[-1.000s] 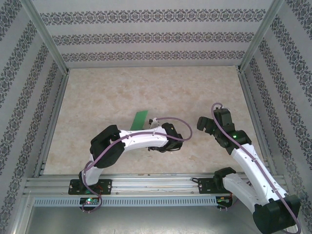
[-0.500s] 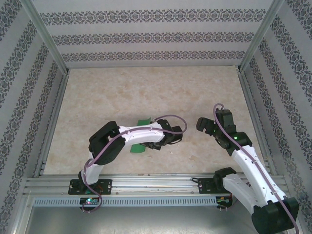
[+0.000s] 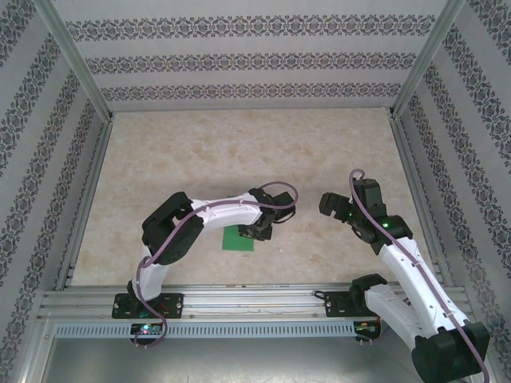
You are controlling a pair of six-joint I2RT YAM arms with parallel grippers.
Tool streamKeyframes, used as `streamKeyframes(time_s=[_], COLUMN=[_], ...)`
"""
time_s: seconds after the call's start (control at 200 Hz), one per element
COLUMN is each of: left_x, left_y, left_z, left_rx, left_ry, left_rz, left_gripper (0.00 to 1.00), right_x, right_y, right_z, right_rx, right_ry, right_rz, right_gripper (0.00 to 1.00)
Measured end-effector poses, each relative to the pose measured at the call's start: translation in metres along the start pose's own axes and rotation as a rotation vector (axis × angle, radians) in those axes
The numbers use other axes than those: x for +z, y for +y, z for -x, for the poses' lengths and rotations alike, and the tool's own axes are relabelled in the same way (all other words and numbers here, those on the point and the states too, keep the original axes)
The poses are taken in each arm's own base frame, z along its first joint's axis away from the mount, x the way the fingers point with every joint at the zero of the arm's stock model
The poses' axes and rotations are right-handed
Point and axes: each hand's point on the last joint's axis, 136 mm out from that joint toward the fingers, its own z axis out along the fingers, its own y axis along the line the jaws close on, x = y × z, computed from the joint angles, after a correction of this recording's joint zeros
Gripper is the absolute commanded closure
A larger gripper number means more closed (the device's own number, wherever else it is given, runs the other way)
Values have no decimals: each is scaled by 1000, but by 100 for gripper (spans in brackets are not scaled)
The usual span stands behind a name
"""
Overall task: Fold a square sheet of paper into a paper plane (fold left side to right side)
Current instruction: Turn over the paper at the center of the table, then move the paper to the center of the table.
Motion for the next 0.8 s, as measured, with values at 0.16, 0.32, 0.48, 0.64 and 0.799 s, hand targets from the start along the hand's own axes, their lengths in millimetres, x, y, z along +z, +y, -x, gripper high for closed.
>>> streamKeyframes(time_s=[0.16,0.32,0.48,0.64,0.799], left_x=[-10,-35,-69,-99,-114], left_y=[-13,-17,-4,17,44], left_z=[6,15,30,43,47], left_rx=[-10,-35,-83,-132,-187], left_ry=[-9,-49,-129,-222,-303], left_rz=[-111,-256,-400,-524,-602], left_gripper=[48,38,35,35,37], right_x=[1,3,3,4,14], right_y=[3,11,28,50,79], right_z=[-3,-9,-17,-24,-37], right_rx=[1,10,15,53,114], right_ry=[20,61,115,186,284], right_rz=[22,73,168,290,413], right_gripper=[2,2,8,27,49])
